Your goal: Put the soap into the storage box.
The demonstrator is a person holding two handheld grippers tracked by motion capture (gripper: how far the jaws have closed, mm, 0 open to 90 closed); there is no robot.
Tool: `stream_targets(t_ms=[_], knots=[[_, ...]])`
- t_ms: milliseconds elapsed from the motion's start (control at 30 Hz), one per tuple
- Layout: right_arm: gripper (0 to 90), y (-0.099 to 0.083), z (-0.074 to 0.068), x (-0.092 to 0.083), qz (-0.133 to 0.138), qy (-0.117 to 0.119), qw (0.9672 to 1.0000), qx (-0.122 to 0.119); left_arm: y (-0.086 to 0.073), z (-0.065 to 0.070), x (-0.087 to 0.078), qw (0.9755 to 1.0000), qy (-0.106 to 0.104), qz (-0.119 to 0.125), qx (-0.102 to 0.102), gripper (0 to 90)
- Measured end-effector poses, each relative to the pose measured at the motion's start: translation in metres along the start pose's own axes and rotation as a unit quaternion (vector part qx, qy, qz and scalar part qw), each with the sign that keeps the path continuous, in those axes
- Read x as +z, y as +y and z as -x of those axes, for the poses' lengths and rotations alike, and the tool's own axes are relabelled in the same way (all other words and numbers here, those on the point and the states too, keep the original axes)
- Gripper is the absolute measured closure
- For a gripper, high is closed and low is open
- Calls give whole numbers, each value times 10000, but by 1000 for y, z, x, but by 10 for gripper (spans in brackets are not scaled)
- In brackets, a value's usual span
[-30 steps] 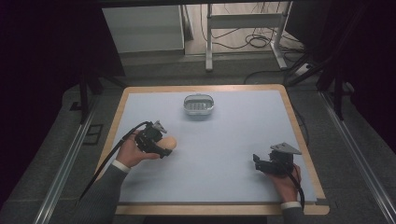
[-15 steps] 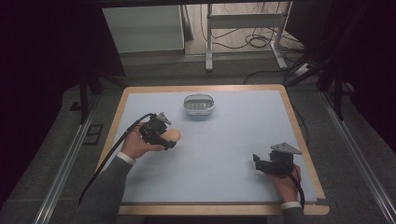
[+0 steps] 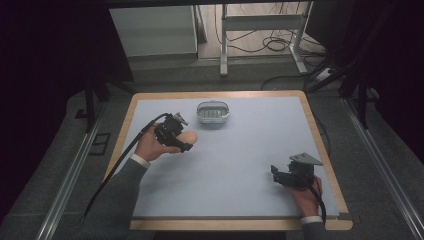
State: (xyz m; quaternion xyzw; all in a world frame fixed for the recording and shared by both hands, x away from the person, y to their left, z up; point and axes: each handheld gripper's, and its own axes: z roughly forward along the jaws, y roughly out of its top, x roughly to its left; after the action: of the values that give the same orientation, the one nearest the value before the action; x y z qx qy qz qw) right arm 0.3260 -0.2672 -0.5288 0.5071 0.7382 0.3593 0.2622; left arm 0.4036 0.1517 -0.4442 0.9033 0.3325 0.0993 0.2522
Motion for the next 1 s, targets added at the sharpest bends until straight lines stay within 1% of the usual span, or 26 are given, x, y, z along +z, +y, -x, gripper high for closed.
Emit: stream_targets(t_ms=[33,100,400,467,567,733,1000], knots=[[100,0,0,0,-2,0,10000,0,1,-1,1,10000,-10,15,-22,329],[100,0,0,0,-3,-7,10000,-4,5,-3,1,10000,22,-16,13,329],[100,0,0,0,-3,-6,10000,-4,18,-13,5,10000,41,6,0,329],[100,0,0,0,-3,-9,10000,-13,20,-15,7,10000,29,-10,-20,329],[101,0,0,0,-12,8,10000,3,23,-16,9,10000,36,-26,12,329],[101,0,0,0,-13,2,10000,-3,29,-18,11,10000,31,-9,4,329],[101,0,0,0,-13,-4,10000,-14,40,-22,12,10000,55,-31,76,329]])
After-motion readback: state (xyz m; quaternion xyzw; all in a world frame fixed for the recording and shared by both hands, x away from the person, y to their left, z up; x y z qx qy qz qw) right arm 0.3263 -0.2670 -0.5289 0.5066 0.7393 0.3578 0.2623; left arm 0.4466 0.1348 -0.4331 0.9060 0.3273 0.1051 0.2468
